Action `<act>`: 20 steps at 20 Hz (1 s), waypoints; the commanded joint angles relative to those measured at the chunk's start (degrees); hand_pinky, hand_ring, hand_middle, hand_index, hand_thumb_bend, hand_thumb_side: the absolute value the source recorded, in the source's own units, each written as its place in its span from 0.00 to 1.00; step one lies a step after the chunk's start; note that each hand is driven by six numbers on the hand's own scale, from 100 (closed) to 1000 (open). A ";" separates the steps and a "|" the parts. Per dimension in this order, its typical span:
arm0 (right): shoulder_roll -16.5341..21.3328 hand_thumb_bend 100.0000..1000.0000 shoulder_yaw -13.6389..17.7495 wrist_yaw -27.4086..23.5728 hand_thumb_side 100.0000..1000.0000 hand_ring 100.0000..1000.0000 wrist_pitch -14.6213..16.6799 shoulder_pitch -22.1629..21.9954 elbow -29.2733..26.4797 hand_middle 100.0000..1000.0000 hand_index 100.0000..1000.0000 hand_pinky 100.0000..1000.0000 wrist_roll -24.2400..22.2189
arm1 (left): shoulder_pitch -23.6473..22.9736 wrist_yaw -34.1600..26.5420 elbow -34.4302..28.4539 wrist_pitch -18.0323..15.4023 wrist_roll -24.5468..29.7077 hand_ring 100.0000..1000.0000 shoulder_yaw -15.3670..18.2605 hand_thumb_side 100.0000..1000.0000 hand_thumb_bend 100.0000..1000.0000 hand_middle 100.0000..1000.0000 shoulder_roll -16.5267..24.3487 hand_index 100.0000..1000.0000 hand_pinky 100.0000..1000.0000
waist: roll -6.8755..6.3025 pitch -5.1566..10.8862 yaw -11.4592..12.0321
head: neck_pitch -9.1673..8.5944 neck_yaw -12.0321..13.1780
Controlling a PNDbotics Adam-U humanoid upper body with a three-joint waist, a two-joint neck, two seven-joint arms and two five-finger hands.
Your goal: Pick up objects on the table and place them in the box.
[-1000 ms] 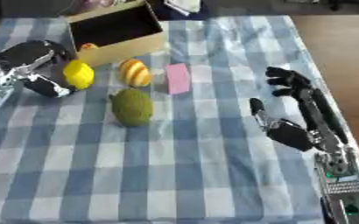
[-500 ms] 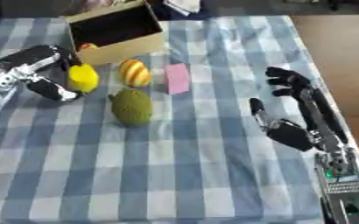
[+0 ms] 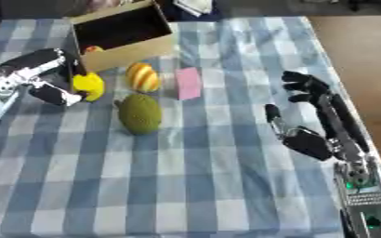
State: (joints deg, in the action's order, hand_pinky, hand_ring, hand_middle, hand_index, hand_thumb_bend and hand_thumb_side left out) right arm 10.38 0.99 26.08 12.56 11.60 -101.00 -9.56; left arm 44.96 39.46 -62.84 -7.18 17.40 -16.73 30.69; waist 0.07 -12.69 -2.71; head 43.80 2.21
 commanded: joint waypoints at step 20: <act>0.98 0.15 -0.18 -0.31 0.35 0.80 0.13 0.27 -0.53 0.79 0.88 0.69 -0.44 | 3.83 0.92 -5.65 7.42 -12.17 0.32 2.83 0.00 0.14 0.32 2.44 0.49 0.52 | -0.77 1.69 -0.52 | -0.54 -0.24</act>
State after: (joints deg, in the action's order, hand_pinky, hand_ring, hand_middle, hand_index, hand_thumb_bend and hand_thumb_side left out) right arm 10.38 0.95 26.05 12.50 11.55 -100.98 -9.76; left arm 47.40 40.09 -68.40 -0.77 5.83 -15.11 32.16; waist 0.07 -12.69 -3.25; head 43.74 2.09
